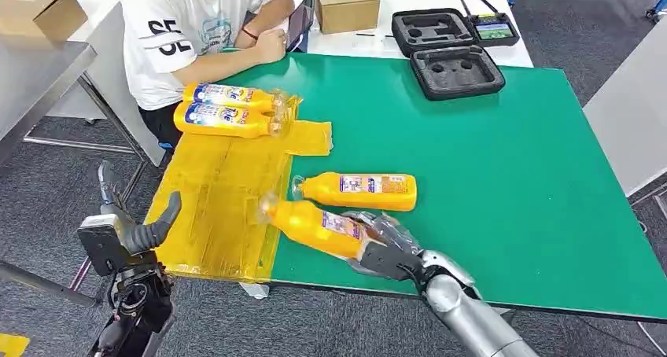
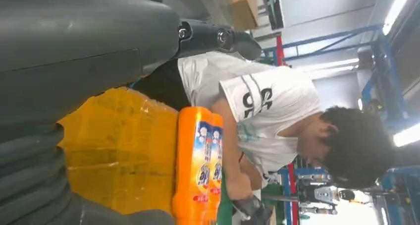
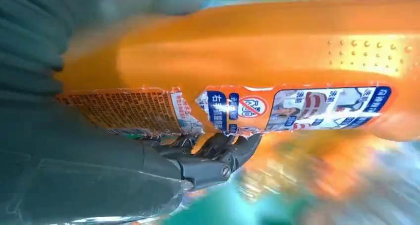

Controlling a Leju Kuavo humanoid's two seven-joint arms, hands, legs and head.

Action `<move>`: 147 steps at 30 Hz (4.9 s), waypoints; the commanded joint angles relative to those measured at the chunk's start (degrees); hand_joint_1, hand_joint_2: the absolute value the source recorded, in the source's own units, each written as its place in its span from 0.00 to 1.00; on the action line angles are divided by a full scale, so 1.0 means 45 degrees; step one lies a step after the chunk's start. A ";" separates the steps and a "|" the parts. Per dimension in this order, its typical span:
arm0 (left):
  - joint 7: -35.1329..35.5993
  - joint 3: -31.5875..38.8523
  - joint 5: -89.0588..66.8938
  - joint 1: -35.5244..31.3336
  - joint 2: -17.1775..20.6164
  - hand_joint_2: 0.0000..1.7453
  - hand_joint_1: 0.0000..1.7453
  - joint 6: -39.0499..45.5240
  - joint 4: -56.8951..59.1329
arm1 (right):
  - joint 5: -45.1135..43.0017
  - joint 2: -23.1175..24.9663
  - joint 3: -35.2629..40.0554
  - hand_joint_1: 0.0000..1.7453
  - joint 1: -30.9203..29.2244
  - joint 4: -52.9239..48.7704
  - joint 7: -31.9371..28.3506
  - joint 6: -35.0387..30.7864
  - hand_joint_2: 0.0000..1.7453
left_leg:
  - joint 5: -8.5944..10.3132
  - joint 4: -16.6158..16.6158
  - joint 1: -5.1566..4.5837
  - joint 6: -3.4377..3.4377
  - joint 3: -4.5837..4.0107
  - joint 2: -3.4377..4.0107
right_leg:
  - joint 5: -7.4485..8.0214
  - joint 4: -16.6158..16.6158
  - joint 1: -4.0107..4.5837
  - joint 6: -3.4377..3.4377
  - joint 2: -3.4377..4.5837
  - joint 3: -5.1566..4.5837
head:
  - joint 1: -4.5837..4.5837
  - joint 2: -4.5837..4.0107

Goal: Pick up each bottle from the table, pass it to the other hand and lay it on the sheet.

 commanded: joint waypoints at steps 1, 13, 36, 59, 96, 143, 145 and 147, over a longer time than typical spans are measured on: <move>0.0141 -0.0629 0.0874 -0.0182 0.0084 1.00 0.00 -0.1005 0.0145 | -0.2110 0.1527 -0.1160 1.00 0.0403 -0.0677 -0.1460 -0.1719 1.00 | -0.0045 0.0003 0.0005 0.0009 0.0072 0.0018 | -0.0044 0.0006 0.0013 -0.0035 0.0000 0.0065 | 0.0000 0.0005; 0.2260 -0.1722 0.4251 0.0887 0.0318 1.00 0.00 -0.4162 -0.1951 | -0.2685 0.2343 -0.1931 1.00 0.0642 -0.0031 -0.2403 -0.2664 1.00 | -0.0023 -0.0005 0.0000 0.0006 0.0009 0.0008 | -0.0022 -0.0005 0.0005 -0.0019 -0.0001 0.0015 | -0.0005 0.0004; 0.4094 -0.4593 0.5224 -0.1271 0.0362 1.00 0.00 -0.7496 -0.0103 | -0.2637 0.3815 -0.0569 1.00 0.0743 0.2546 -0.2795 -0.1888 1.00 | -0.0038 -0.0009 0.0004 0.0017 0.0053 -0.0029 | -0.0048 -0.0012 0.0013 -0.0029 -0.0049 0.0067 | 0.0000 0.0005; 0.4440 -0.4896 0.6060 -0.1611 0.0351 1.00 0.00 -0.8391 0.0133 | -0.2715 0.4175 -0.0764 1.00 0.0244 0.3968 -0.2429 -0.1415 1.00 | -0.0012 -0.0012 -0.0002 0.0007 -0.0015 -0.0012 | -0.0018 -0.0008 0.0002 -0.0014 -0.0021 -0.0009 | 0.0000 0.0005; 0.5667 -0.6290 0.5141 -0.4659 -0.0180 1.00 0.00 -0.9436 0.3007 | -0.0468 0.4882 0.0245 1.00 -0.0185 0.5443 -0.1627 -0.1309 1.00 | -0.0021 0.0005 0.0010 0.0012 0.0005 -0.0034 | -0.0033 0.0001 0.0017 -0.0025 -0.0049 0.0021 | 0.0000 0.0005; 0.1982 -0.2680 -0.1031 -0.4347 0.0818 1.00 1.00 -0.2009 0.1902 | -0.0171 0.3583 -0.1069 0.00 0.1440 -0.0920 -0.1681 -0.5933 0.00 | -0.0010 0.0000 -0.0003 0.0009 -0.0028 0.0004 | -0.0014 0.0002 0.0001 -0.0012 -0.0005 -0.0031 | 0.0000 0.0005; 0.1828 -0.2462 -0.1357 -0.4263 0.1079 1.00 1.00 -0.1726 0.2000 | -0.0365 0.3500 -0.1145 0.00 0.1581 -0.1270 -0.1805 -0.6060 0.00 | -0.0027 0.0001 0.0001 0.0010 0.0004 0.0017 | -0.0027 0.0001 0.0007 -0.0020 0.0003 -0.0003 | 0.0000 0.0004; 0.1828 -0.2440 -0.1357 -0.4263 0.1107 1.00 1.00 -0.1725 0.2011 | -0.0368 0.3495 -0.1145 0.00 0.1588 -0.1276 -0.1807 -0.6060 0.00 | -0.0031 0.0002 0.0002 0.0012 0.0014 0.0004 | -0.0035 0.0002 0.0008 -0.0023 -0.0010 0.0012 | 0.0000 0.0005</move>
